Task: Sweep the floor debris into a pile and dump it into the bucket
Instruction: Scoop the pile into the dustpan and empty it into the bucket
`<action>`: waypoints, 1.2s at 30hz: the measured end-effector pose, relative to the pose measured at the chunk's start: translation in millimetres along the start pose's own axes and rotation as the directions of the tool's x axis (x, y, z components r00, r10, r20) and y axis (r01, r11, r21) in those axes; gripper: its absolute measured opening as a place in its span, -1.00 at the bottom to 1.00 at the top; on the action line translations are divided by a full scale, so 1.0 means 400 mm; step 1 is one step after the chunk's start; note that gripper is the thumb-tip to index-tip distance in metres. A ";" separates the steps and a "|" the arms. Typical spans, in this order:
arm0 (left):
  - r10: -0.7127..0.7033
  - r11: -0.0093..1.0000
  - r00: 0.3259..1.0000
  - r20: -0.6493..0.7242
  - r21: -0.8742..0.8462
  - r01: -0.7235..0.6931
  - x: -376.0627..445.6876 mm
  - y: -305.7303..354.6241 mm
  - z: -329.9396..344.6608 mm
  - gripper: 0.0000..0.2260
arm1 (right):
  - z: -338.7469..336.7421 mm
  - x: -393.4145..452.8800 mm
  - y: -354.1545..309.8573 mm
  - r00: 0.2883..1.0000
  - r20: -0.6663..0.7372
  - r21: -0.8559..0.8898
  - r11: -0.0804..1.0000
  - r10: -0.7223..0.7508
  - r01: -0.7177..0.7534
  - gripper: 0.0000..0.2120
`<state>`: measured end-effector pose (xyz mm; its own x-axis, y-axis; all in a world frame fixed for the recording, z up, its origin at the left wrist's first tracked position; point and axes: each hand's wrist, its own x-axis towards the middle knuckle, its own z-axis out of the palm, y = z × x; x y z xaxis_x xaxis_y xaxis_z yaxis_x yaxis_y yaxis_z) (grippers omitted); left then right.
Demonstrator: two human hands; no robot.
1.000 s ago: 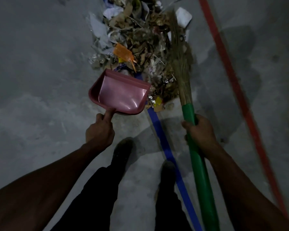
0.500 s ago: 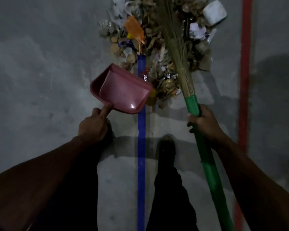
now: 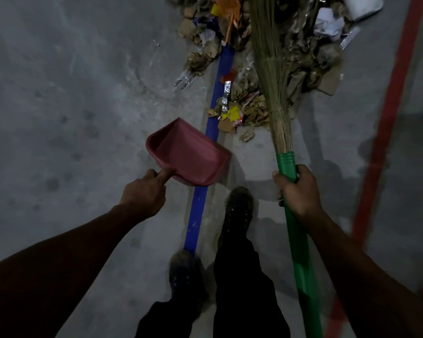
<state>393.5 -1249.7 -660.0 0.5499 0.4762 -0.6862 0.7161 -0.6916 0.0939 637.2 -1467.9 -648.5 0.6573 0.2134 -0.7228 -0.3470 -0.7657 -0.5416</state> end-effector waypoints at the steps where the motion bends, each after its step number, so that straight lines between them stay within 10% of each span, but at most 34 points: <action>1: 0.018 1.000 1.000 -0.011 -0.009 -0.018 0.008 -0.007 0.015 -0.50 | 0.006 0.003 0.014 1.000 -0.012 0.001 1.000 -0.017 0.017 -0.80; 19: 0.150 0.985 0.974 -0.169 -0.055 -0.161 0.286 0.138 0.048 -0.46 | -0.123 0.258 0.012 0.948 -0.231 -0.230 0.959 -0.217 0.163 -0.74; 36: 0.334 0.938 0.864 -0.377 0.038 -0.346 0.477 0.217 0.048 -0.48 | -0.136 0.467 0.034 0.959 -0.086 -0.652 0.743 -0.269 0.150 -0.63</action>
<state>552.3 -1229.2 -796.8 0.8763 0.3853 -0.2892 0.4649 -0.8338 0.2977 791.6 -1471.5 -767.8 0.7813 0.3589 -0.5107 0.2771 -0.9326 -0.2315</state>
